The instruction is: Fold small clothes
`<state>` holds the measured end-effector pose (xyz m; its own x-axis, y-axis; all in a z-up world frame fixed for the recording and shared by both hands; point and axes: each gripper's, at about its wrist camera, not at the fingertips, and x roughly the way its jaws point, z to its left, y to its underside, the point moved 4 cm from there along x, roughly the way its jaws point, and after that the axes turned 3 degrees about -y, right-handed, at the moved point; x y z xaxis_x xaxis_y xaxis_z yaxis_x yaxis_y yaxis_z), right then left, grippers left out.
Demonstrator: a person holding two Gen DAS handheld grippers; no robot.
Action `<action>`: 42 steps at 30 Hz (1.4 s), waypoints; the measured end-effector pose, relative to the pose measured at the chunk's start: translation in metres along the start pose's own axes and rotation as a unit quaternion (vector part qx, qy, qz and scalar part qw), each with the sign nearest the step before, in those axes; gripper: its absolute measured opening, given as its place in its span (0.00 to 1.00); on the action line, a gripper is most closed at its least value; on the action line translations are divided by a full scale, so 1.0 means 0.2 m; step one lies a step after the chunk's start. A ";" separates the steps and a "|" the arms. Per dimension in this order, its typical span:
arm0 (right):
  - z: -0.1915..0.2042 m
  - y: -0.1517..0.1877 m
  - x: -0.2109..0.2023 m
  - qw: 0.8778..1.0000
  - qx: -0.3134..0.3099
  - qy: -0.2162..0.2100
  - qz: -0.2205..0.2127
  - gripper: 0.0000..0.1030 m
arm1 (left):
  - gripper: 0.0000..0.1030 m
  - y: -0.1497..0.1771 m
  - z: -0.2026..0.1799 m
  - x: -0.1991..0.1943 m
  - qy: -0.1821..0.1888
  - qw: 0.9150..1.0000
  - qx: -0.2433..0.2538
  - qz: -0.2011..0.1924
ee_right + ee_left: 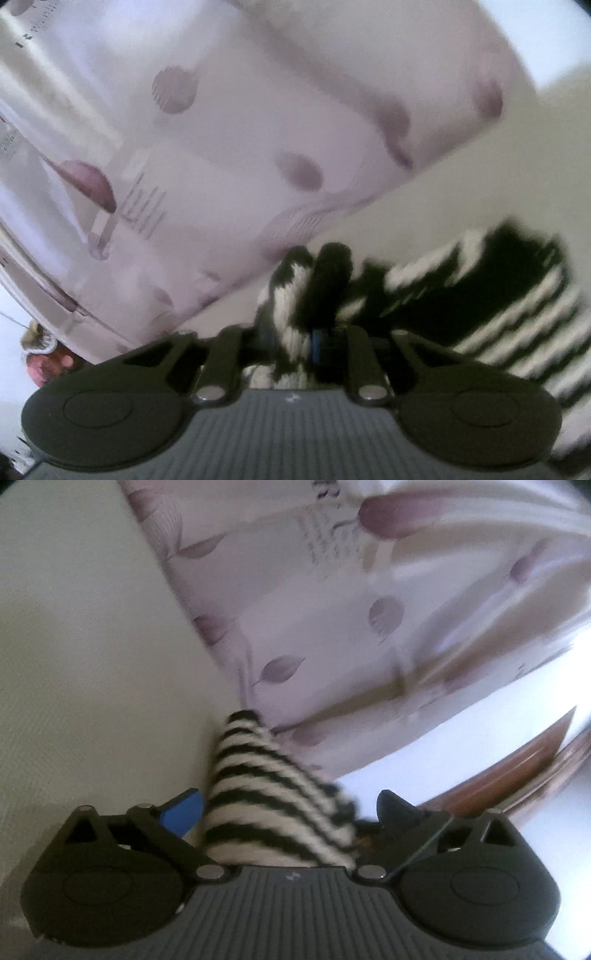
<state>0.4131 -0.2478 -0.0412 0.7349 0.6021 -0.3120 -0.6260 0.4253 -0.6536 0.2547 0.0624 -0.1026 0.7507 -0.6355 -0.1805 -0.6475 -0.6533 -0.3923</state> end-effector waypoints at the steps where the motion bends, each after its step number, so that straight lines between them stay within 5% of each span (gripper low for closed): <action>1: -0.03 -0.03 -0.03 1.000 -0.007 0.001 0.004 0.16 | 0.95 0.03 0.01 0.01 -0.007 1.000 0.004 0.009; 8: -0.33 -0.20 -0.14 0.997 -0.031 0.064 -0.003 0.16 | 0.95 0.26 -0.11 0.19 -0.011 0.992 0.107 0.061; 14: -0.53 -0.20 -0.14 0.998 -0.018 0.060 0.005 0.16 | 0.95 0.37 -0.22 0.27 0.021 0.978 0.199 0.067; 20: -0.68 -0.15 -0.09 0.999 0.033 0.019 0.024 0.20 | 0.94 0.37 -0.18 0.34 0.035 0.978 0.197 0.056; 25: -0.75 -0.10 -0.35 0.994 0.094 -0.014 -0.055 0.46 | 0.92 0.39 -0.23 0.44 0.034 0.977 0.204 0.055; 28: -0.66 -0.02 -0.57 0.995 0.045 -0.035 -0.081 0.46 | 0.91 0.41 -0.22 0.45 0.038 0.977 0.203 0.055; 33: -0.50 0.17 -0.64 0.998 -0.039 -0.052 0.018 0.46 | 0.89 0.43 -0.15 0.46 0.038 0.980 0.188 0.060; 36: -0.49 0.26 -0.58 0.995 -0.077 -0.023 0.059 0.46 | 0.89 0.44 -0.11 0.45 0.035 0.980 0.184 0.062; 37: -0.50 0.28 -0.56 0.995 -0.073 -0.025 0.065 0.45 | 0.88 0.45 -0.10 0.46 0.032 0.980 0.184 0.063; 40: -0.47 0.32 -0.53 0.994 -0.091 -0.015 0.065 0.13 | 0.88 0.46 -0.10 0.45 0.020 0.978 0.198 0.060; 42: -0.44 0.31 -0.59 0.996 -0.086 -0.005 0.040 0.12 | 0.88 0.47 -0.11 0.44 0.011 0.976 0.212 0.057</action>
<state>0.3107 -0.3509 -0.1056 0.6818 0.6364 -0.3609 -0.6275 0.2550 -0.7357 0.2578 -0.0640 -0.1356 0.6713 -0.7059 -0.2259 -0.6100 -0.3532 -0.7093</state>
